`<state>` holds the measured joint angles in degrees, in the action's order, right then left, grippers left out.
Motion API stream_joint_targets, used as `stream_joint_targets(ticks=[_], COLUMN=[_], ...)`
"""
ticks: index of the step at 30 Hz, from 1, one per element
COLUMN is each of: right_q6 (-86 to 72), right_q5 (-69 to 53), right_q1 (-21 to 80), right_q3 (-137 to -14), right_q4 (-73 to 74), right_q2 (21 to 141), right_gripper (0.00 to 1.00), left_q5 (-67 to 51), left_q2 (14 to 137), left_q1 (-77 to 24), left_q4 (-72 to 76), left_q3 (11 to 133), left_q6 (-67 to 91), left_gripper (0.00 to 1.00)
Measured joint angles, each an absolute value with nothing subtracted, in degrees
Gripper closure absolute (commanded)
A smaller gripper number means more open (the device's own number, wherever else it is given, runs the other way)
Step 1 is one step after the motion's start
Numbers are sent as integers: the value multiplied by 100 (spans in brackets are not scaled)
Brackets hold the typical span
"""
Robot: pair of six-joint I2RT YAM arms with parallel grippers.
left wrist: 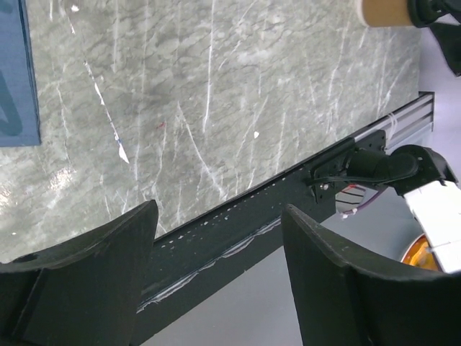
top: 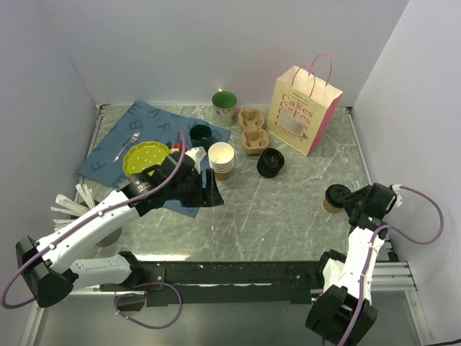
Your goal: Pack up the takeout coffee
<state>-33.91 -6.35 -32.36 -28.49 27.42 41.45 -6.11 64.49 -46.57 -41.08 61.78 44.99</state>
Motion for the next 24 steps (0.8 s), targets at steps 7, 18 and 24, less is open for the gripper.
stream_joint_targets(ticks=[7, 18, 24], right_q6=[-3492, -3312, -3022], right_q5=[-499, -552, -635], right_q1=[-3267, -3267, -3197], right_q3=[-3048, -4617, -5245], right_q4=[3232, 4163, 4506], right_q2=[4136, 4340, 4598], right_gripper=[35, 33, 34], left_q5=[-541, -274, -156], left_q2=[6390, 6195, 6152], left_q1=[-4657, -4657, -4657], left_q4=[-4195, -4180, -4165], left_q3=[6442, 6508, 6508], left_q6=[4368, 4241, 4145], left_gripper=[20, 4, 3])
